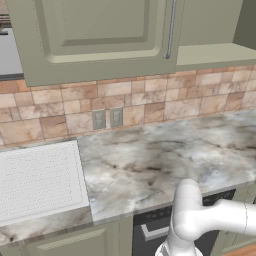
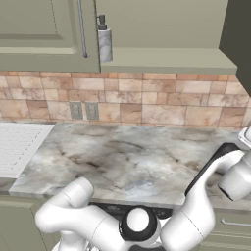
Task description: Pick up the dish brush and soap dispenser from the sink, and place them back in the cabinet, and close the cabinet doors.
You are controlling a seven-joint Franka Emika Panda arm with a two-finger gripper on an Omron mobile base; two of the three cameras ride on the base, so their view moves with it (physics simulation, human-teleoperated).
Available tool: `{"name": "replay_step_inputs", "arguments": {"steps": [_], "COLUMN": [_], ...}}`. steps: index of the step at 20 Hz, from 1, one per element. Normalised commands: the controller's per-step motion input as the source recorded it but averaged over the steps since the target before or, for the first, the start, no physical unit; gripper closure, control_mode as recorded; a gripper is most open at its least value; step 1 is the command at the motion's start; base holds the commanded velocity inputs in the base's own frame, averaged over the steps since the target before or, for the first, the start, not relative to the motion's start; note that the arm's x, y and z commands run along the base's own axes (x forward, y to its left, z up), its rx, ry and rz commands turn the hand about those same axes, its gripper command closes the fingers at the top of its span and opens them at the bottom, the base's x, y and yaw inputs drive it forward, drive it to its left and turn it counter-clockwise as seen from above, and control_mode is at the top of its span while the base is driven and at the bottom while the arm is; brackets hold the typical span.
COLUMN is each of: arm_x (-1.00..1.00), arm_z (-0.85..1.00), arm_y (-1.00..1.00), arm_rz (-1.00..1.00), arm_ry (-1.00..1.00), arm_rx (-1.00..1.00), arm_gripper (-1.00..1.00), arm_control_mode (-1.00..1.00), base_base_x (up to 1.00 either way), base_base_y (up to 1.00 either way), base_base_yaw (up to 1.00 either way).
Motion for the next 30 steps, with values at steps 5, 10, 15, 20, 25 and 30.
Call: {"name": "replay_step_inputs", "arguments": {"steps": [5, 10, 15, 20, 25, 30], "arm_x": [0.00, 0.00, 0.00, 0.00, 0.00, 0.00], "arm_z": [0.00, 0.00, 0.00, 0.00, 0.00, 0.00], "arm_y": [0.19, 0.26, 0.22, 0.19, 0.21, 0.17], "arm_rz": [0.00, 0.00, 0.00, 0.00, 0.00, 0.00], "arm_ry": [-0.09, -0.10, -0.11, -0.10, -0.09, -0.09], "arm_rx": [-0.10, -0.11, -0.11, -0.10, -0.10, -0.09], "arm_gripper": [-1.00, -1.00, -1.00, -1.00, -1.00, -1.00], "arm_control_mode": [-1.00, -1.00, -1.00, -1.00, -1.00, -1.00], "base_base_x": [0.00, 0.00, 0.00, 0.00, 0.00, 0.00], "base_base_y": [0.00, 0.00, 0.00, 0.00, 0.00, 0.00], "base_base_yaw": [0.00, 0.00, 0.00, 0.00, 0.00, 0.00]}}
